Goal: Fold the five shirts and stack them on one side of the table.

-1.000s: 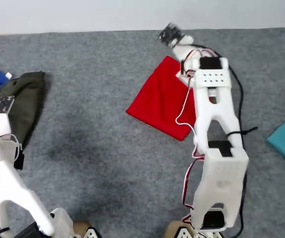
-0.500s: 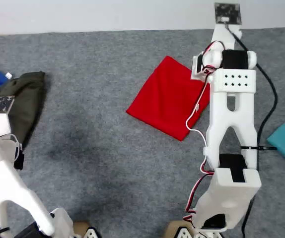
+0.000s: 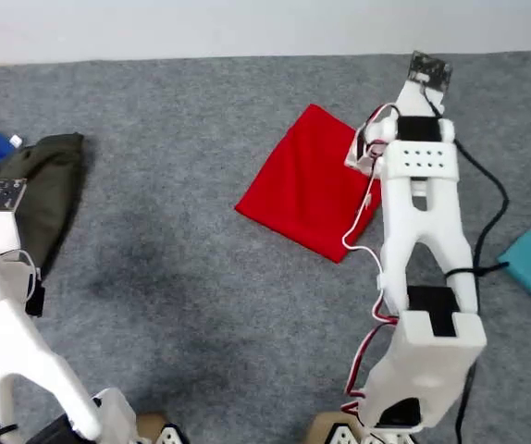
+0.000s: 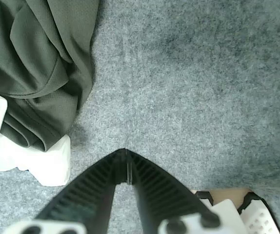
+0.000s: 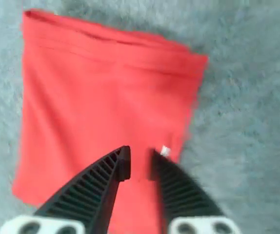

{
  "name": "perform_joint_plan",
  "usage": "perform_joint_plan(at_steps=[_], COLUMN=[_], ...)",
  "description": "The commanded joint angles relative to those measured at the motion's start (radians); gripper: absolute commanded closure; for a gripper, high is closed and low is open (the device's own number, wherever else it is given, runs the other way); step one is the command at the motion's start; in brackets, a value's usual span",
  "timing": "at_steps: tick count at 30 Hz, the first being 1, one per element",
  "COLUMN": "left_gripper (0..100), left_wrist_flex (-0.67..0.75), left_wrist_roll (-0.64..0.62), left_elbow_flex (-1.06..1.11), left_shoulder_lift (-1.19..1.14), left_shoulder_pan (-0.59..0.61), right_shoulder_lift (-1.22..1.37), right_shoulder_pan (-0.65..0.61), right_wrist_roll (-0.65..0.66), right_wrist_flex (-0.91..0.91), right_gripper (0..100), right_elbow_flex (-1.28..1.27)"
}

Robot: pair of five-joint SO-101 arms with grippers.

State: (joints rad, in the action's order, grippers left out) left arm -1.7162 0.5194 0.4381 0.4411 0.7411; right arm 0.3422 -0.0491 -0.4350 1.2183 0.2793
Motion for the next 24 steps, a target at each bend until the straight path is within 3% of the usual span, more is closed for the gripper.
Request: perform_joint_plan(at_steps=[1,3,9,24], left_gripper=[100,100,100,100], left_wrist_flex=[-0.015,-0.015,-0.015,-0.018], left_wrist_roll=[-0.005,-0.005,-0.005,-0.008], left_elbow_flex=[-0.012,-0.012,-0.010,-0.005], left_shoulder_lift=[0.034,0.034,0.034,0.034], left_shoulder_pan=[-0.008,-0.008,-0.008,-0.008], right_shoulder_lift=[0.021,0.053,0.124,0.217], right_shoulder_pan=[-0.027,-0.031,-0.054,-0.104], right_wrist_roll=[-0.117,-0.144,-0.160,-0.232], right_wrist_flex=[-0.050,-0.085,-0.166,-0.174], right_gripper=[69.6,65.2,71.9,72.2], right_elbow_flex=[0.006,0.006,0.006,0.006])
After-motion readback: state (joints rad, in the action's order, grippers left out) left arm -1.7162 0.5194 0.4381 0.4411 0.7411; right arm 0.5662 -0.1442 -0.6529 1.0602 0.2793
